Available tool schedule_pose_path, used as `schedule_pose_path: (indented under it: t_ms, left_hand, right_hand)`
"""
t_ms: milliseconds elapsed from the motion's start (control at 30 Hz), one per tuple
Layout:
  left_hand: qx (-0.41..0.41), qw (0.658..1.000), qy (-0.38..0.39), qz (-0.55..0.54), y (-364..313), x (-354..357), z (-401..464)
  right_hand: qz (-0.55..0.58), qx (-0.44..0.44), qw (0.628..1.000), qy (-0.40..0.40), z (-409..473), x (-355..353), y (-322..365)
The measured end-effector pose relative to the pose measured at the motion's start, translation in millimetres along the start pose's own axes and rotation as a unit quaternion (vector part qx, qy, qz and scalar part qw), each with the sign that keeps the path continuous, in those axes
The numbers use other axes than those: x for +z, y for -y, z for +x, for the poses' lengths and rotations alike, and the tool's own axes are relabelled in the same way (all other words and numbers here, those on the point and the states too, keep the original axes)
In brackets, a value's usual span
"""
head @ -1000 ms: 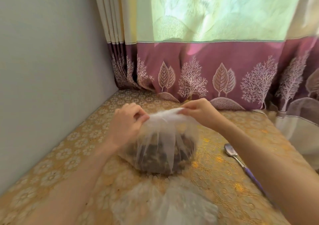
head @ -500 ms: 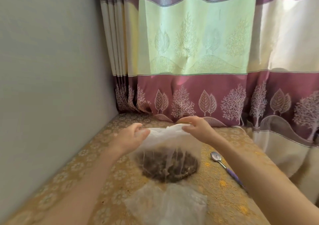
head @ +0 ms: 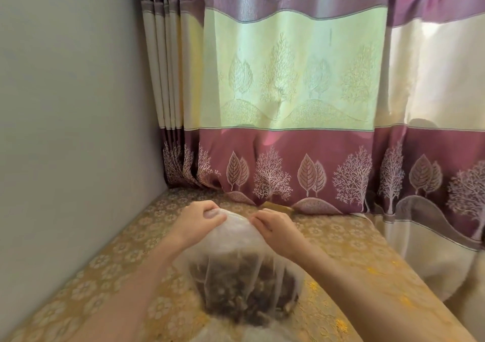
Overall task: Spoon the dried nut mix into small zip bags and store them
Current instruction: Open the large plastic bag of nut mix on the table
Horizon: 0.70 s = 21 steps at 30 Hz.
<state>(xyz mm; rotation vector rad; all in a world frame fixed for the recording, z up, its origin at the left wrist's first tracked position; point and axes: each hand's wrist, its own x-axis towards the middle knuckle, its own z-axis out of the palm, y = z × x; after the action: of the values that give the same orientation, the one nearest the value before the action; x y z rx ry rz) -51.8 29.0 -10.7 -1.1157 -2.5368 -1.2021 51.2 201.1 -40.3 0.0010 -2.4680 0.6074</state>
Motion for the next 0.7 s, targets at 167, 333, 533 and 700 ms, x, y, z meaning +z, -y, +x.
schedule_pose_path:
  t_ms: [167,333,533,700]
  left_hand:
    - [-0.077,0.980,-0.119,-0.140,12.9,-14.4,24.5]
    - [-0.189,0.920,-0.197,-0.280,20.3,-29.7,34.4]
    - [-0.211,0.822,-0.160,-0.505,13.5,-53.3,15.3]
    - [-0.144,0.898,-0.044,-0.414,7.0,-50.4,14.9]
  right_hand:
    - [0.079,0.072,0.991,-0.080,17.3,-30.6,-19.5]
    - [0.250,0.182,0.935,-0.174,22.1,-38.8,-34.7]
    - [0.333,0.285,0.873,-0.213,25.3,-39.3,-36.0]
    - [0.112,0.220,0.920,-0.306,23.1,-39.3,-11.1]
